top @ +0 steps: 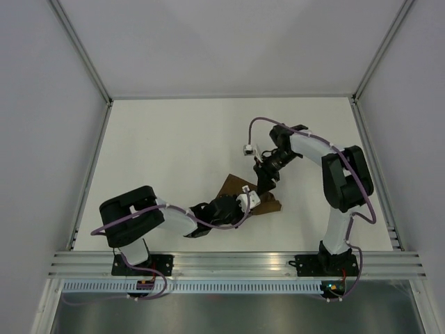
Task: Fold the napkin, place the utensils inside, and roll it up
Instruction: Roll the napkin with the utensil
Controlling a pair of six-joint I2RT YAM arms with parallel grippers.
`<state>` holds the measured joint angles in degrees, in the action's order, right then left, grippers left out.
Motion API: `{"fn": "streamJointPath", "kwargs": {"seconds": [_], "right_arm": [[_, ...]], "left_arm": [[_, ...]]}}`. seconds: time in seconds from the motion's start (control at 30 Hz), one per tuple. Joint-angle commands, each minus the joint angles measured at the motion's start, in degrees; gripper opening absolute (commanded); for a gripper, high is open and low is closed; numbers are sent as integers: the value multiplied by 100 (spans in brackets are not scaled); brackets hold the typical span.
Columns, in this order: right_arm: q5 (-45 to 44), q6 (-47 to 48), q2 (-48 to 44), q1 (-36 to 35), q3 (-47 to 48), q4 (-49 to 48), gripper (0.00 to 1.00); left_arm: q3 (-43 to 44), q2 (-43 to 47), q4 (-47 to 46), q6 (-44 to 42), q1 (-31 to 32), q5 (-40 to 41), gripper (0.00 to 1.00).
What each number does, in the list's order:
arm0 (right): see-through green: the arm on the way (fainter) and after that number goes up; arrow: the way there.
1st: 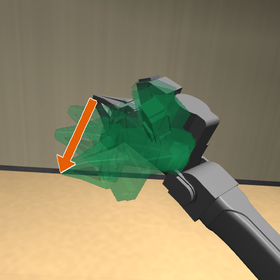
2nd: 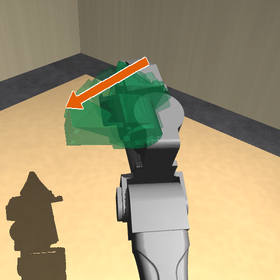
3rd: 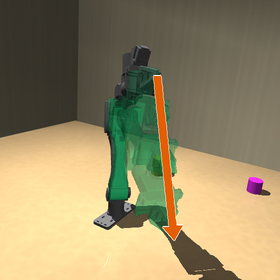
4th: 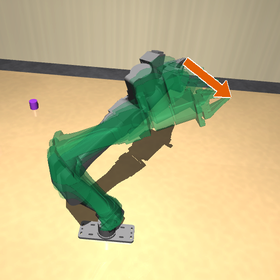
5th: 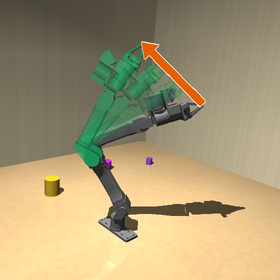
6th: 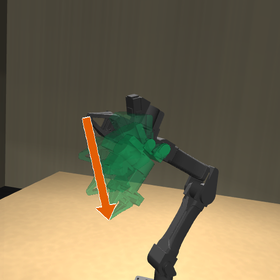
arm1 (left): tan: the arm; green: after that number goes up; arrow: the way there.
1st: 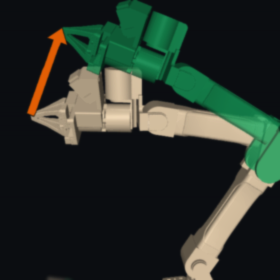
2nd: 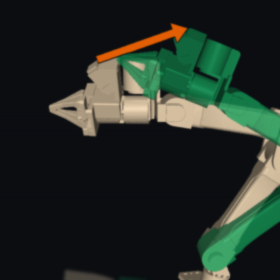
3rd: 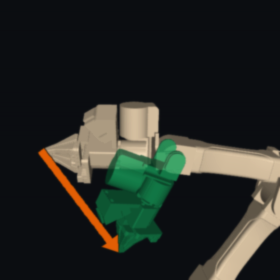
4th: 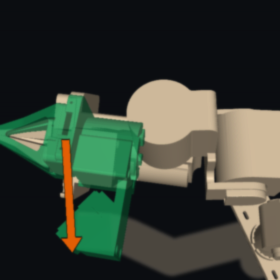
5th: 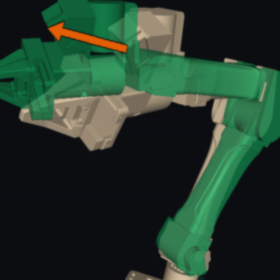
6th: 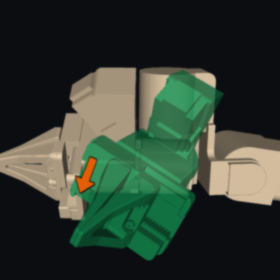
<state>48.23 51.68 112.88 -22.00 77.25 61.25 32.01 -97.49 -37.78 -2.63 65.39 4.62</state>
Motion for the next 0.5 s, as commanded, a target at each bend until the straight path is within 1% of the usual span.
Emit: {"fn": "streamJointPath", "kwargs": {"seconds": [0.0, 0.03, 0.07, 0.13, 0.17, 0.2, 0.23, 0.27, 0.3, 0.33, 0.37, 0.4, 0.47], "right_arm": [[861, -139, -836, 493, -104, -648, 58], [951, -149, -960, 765, -149, -737, 58], [1013, -106, -1178, 889, -201, -816, 58], [1101, 34, -1425, 1083, -421, -913, 59], [1101, 113, -1679, 1223, -526, -1000, 59], [1101, 253, -1812, 1268, -753, -1010, 59], [1023, 481, -1953, 1294, -904, -1019, 59], [1005, 535, -2276, 1286, -1062, -1202, 59], [952, 536, -2453, 1286, -1455, -1360, 60], [812, 458, -2638, 1286, -1668, -1762, 61], [724, 405, -2979, 1260, -1852, -1957, 61], [619, 369, -3156, 1233, -2237, -2151, 62], [295, 273, -3621, 1102, -2591, -2659, 63]], "left_arm": [[-388, -51, 605, 1018, -165, -848, 2], [-415, -51, 596, 1098, -219, -936, 2], [-441, -51, 588, 1177, -280, -1198, 2], [-450, -86, 587, 1431, -508, -1454, 2], [-467, -112, 553, 1519, -596, -1786, 2], [-468, -147, 552, 1590, -684, -1937, 2], [-459, -226, 570, 1721, -859, -2087, 2], [-389, -296, 666, 1783, -965, -2410, 2], [-345, -358, 736, 1871, -1140, -2605, 2], [-214, -532, 807, 1915, -1220, -2894, 2], [-126, -621, 920, 1951, -1291, -3036, 2], [-29, -709, 1139, 1994, -1387, -3168, 2], [190, -989, 1273, 2047, -1458, -3458, 2]]}}
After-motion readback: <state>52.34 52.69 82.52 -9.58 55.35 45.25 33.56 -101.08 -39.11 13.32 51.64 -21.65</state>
